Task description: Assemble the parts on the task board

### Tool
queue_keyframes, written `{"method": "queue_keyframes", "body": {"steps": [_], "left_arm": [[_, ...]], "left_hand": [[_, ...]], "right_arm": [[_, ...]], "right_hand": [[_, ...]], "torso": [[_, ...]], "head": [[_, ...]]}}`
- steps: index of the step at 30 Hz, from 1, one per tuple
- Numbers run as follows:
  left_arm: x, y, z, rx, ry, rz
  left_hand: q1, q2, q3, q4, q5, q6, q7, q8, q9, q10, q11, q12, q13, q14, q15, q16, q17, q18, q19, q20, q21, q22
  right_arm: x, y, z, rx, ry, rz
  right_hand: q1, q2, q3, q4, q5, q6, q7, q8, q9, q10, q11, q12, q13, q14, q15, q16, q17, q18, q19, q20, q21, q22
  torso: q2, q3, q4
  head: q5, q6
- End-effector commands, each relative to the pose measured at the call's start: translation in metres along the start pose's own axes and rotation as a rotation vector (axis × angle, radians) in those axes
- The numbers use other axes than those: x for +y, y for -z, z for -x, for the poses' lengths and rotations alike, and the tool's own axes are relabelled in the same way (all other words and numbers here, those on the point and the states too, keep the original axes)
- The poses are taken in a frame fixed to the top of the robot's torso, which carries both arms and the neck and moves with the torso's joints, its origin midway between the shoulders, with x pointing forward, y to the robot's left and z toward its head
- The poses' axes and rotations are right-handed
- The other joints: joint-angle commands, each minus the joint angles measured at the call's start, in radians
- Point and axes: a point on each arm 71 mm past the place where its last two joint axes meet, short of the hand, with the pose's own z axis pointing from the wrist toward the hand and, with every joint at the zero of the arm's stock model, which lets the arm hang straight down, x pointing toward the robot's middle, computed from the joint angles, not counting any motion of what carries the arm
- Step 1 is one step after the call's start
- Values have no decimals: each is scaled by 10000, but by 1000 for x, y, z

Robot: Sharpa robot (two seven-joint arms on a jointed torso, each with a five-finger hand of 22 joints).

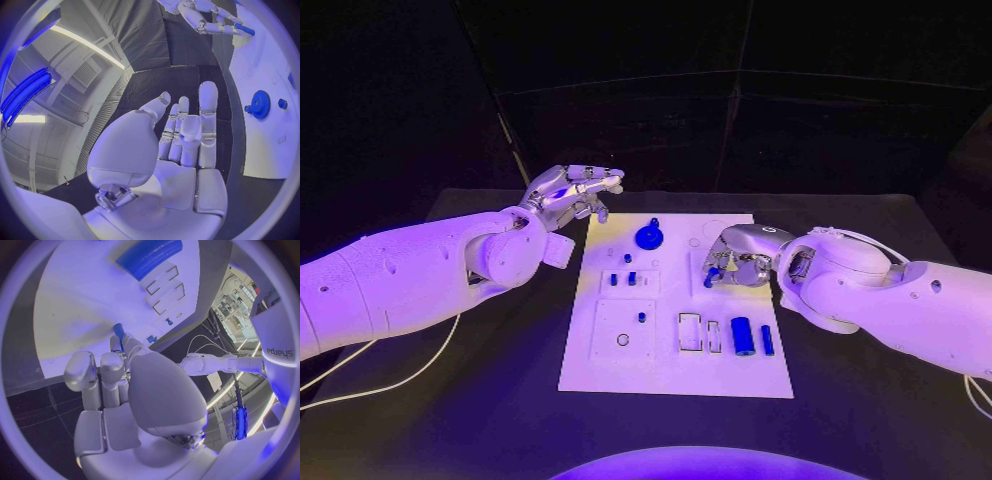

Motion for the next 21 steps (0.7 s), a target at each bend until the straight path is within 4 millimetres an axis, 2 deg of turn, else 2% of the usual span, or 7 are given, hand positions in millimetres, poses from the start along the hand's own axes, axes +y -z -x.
{"method": "queue_keyframes", "body": {"steps": [1,6,10,16,21], "left_arm": [[-1,0,-1,113,24,-32],[-1,0,-1,137,35,-30],[-1,0,-2,146,39,-34],[-1,-1,-1,133,32,-46],[-1,-1,-3,160,41,-58]], "left_hand": [[44,3,-51,1,8,-58,12,52,-5,-64,-31,67,11,-60,-17,26,-9,199,-57,31,-18,-4],[44,3,-51,1,8,-58,12,52,-5,-64,-31,67,11,-60,-17,26,-9,199,-57,31,-18,-4],[44,3,-51,1,8,-58,12,52,-5,-64,-31,67,11,-60,-17,26,-9,199,-57,31,-18,-4],[44,3,-51,1,8,-58,12,52,-5,-64,-31,67,11,-60,-17,26,-9,199,-57,31,-18,-4],[44,3,-51,1,8,-58,12,52,-5,-64,-31,67,11,-60,-17,26,-9,199,-57,31,-18,-4]], "right_arm": [[2,6,7,-676,-508,142],[10,15,9,-848,-1206,571],[22,17,10,-969,-1463,1039],[51,11,8,-968,-1658,2045],[85,1,2,-778,-1718,3045]], "right_hand": [[-203,-291,370,-48,-64,49,24,-80,6,123,19,-184,3,-5,0,49,2,-50,6,16,52,22],[-537,-533,663,-22,-115,11,57,-182,-3,134,47,-375,2,-11,33,101,43,-53,-8,42,85,50],[-588,-573,699,-22,-125,12,63,-194,-2,146,46,-399,5,-9,37,118,60,-55,-2,43,99,69],[-619,-611,747,-40,-125,17,62,-206,0,158,44,-425,7,-4,38,142,89,-55,-2,42,107,75],[-630,-632,797,-65,-101,19,62,-216,1,166,44,-449,8,-4,38,151,95,-53,-7,41,109,74]], "torso": [[-14,-10,-7],[-6,-7,-5],[-6,-7,12],[5,-7,13],[23,-5,20]], "head": [[4,3],[26,31],[53,32],[132,30],[210,16]]}}
